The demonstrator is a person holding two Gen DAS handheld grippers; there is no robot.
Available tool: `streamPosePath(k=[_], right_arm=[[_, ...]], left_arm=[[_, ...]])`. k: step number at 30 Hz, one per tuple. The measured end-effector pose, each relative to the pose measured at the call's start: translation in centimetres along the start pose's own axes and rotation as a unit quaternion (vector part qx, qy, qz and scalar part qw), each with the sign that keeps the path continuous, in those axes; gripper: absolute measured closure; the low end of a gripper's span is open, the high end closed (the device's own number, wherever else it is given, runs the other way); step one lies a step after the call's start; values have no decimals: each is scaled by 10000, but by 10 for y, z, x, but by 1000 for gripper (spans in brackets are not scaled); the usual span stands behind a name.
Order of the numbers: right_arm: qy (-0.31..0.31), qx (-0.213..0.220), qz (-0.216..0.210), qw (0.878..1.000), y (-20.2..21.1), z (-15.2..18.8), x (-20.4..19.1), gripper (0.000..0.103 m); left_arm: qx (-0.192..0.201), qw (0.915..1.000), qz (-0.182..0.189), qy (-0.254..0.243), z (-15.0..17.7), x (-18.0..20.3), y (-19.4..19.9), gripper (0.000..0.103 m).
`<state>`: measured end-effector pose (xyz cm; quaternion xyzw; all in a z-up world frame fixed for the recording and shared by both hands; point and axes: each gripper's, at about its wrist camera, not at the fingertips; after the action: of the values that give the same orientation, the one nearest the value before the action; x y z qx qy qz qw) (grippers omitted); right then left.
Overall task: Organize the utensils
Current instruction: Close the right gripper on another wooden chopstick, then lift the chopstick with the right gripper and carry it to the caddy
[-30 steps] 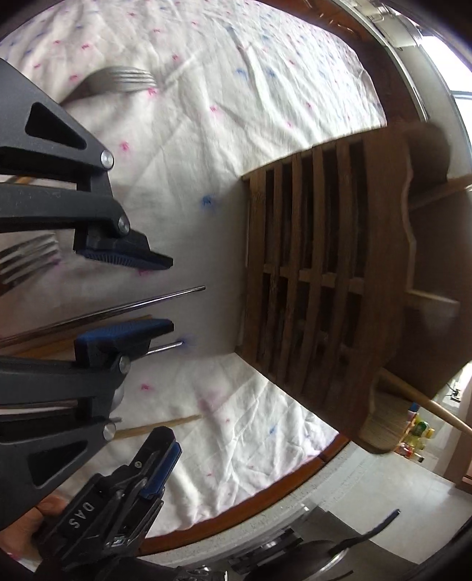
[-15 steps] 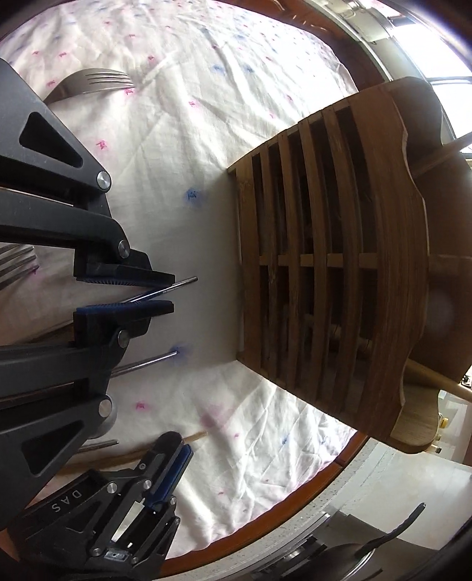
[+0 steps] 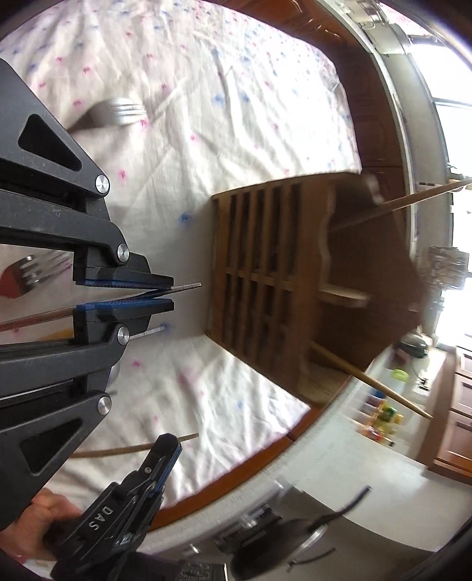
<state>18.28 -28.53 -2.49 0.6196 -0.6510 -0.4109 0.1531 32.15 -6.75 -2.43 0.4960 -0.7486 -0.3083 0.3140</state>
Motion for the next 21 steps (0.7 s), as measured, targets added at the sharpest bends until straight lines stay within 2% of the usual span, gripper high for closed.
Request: streamPosePath(k=[13,21], right_arm=[[3,583,-457,9973,64,0,-17,98],[3,897,-655,9938,98,5,-26,98]], left_arm=[[846,9960,240,160,39,-7,120,100],[1140,9928,283,228,65,-11,168,101]])
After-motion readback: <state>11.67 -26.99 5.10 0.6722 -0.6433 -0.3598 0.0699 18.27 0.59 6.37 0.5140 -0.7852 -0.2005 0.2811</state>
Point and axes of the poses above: each gripper's, at about its wrist camera, not at the fingertips, and y roughly against the way its jaws point, x to its right, z to its underside, and after that the axes turned 8 degrees about -y, right-handed
